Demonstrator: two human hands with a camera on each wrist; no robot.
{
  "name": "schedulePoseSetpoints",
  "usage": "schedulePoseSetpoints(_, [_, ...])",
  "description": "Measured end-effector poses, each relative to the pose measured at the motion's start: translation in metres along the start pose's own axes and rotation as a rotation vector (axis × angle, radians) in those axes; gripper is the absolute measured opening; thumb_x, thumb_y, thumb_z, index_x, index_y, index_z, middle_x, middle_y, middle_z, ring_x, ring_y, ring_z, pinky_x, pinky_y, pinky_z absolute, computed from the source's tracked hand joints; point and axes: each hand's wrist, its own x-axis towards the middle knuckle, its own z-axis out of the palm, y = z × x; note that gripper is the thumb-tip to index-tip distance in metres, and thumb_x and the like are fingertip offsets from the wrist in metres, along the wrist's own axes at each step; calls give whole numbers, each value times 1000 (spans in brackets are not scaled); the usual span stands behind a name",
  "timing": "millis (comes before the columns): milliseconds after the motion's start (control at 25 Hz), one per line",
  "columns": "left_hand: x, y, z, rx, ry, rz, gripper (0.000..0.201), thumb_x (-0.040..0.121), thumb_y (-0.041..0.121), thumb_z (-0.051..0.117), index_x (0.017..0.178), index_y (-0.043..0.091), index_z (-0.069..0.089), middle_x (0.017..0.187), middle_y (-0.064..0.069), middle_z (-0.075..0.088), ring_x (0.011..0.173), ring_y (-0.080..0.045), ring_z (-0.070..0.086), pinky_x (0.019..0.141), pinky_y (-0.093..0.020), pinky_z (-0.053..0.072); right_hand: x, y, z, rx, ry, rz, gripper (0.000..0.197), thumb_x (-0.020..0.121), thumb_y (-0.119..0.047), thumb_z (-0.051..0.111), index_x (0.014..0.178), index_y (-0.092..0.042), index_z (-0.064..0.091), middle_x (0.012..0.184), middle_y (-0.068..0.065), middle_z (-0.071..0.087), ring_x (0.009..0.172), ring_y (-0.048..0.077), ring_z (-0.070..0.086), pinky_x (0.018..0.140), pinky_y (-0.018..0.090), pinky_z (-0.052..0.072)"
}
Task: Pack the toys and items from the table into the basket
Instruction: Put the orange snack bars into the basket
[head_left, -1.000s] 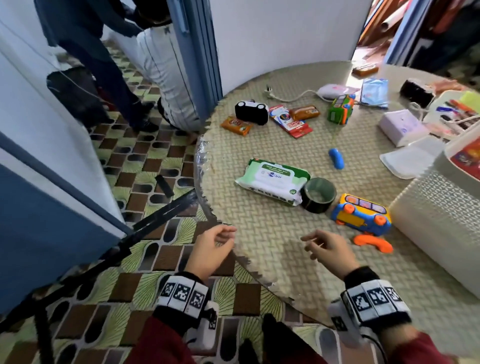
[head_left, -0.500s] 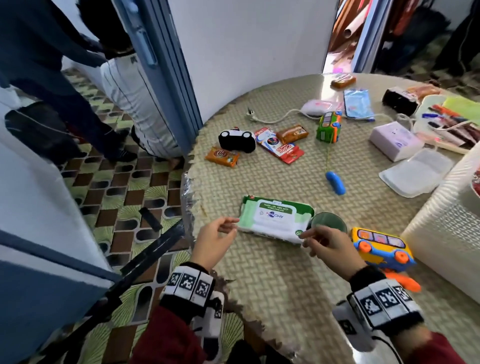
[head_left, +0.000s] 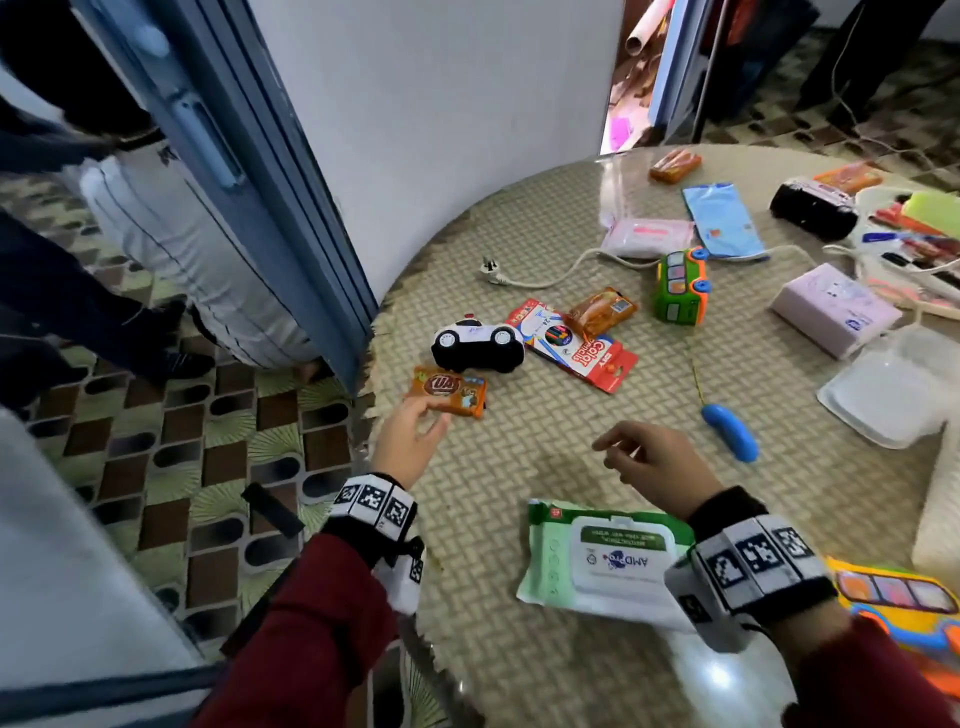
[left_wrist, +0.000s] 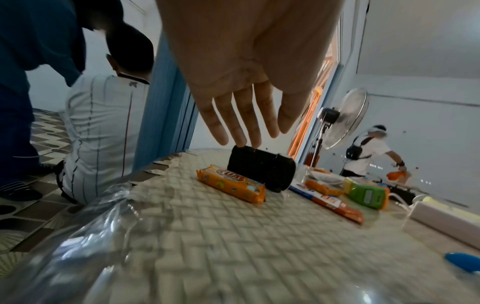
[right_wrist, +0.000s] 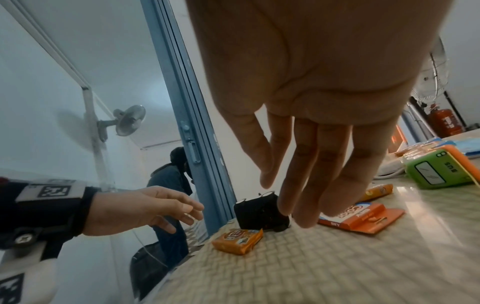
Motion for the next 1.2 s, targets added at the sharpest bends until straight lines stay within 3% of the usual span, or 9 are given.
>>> schedulePoseSetpoints(120, [57, -27, 3, 124, -128, 88, 28, 91, 19, 62, 119, 13, 62, 121, -4, 60, 110, -20, 58, 93, -36, 49, 26, -3, 4, -74, -1, 45, 17, 87, -6, 56, 92, -17, 69, 77, -1, 66, 61, -3, 52, 61, 17, 38])
schedulePoseSetpoints(240, [96, -47, 13, 208, -244, 73, 37, 89, 19, 64, 125, 11, 60, 127, -8, 56, 120, -27, 51, 104, -40, 38, 44, 0, 6, -90, -60, 125, 18, 88, -7, 56, 90, -21, 67, 80, 1, 67, 63, 2, 53, 64, 23, 40])
schedulePoseSetpoints(560, [115, -51, 16, 637, -301, 127, 57, 81, 48, 66, 134, 32, 51, 134, -1, 45, 125, -24, 35, 99, -35, 22, 86, 4, 10, -102, -96, 217, 17, 89, -8, 54, 94, -18, 67, 87, 6, 68, 71, 14, 57, 71, 28, 44])
schedulePoseSetpoints(680, [103, -55, 13, 518, -341, 39, 67, 69, 60, 70, 127, 29, 56, 125, -3, 44, 121, -22, 37, 95, -32, 20, 97, 3, 15, -87, -102, 233, 17, 89, -8, 54, 93, -20, 67, 88, 8, 68, 72, 16, 57, 73, 30, 46])
schedulePoseSetpoints(760, [95, -54, 12, 445, -364, 35, 77, 57, 73, 61, 119, 27, 58, 121, 0, 49, 116, -20, 42, 85, -28, 17, 104, 2, 14, -75, -105, 245, 17, 89, -7, 55, 95, -17, 68, 87, 9, 69, 72, 16, 57, 74, 31, 46])
schedulePoseSetpoints(840, [89, -48, 14, 391, -394, 65, 70, 57, 65, 68, 114, 25, 57, 117, 6, 56, 113, -16, 48, 78, -28, 16, 111, 2, 11, -66, -84, 251, 18, 88, -6, 56, 96, -15, 69, 88, 11, 69, 72, 16, 57, 76, 33, 46])
schedulePoseSetpoints(960, [81, -38, 19, 284, -342, 125, 53, 65, 36, 83, 110, 20, 60, 107, 5, 62, 105, -20, 56, 80, -28, 32, 132, 5, 3, -134, -33, 241, 20, 88, -5, 55, 100, -10, 70, 94, 12, 68, 82, 23, 59, 72, 28, 40])
schedulePoseSetpoints(1080, [80, -21, 24, 147, -258, 137, 42, 74, 41, 78, 108, 21, 63, 104, 1, 66, 95, -21, 62, 81, -34, 48, 168, 22, -12, -241, 43, 238, 26, 88, -4, 51, 108, -8, 66, 104, 14, 65, 97, 28, 58, 75, 25, 37])
schedulePoseSetpoints(1200, [87, 12, 27, -94, -188, 89, 31, 75, 49, 71, 98, 36, 54, 90, 13, 71, 85, -10, 67, 78, -34, 53, 206, 42, -29, -385, 91, 204, 33, 87, -9, 55, 120, -11, 59, 120, 16, 55, 112, 33, 50, 93, 37, 41])
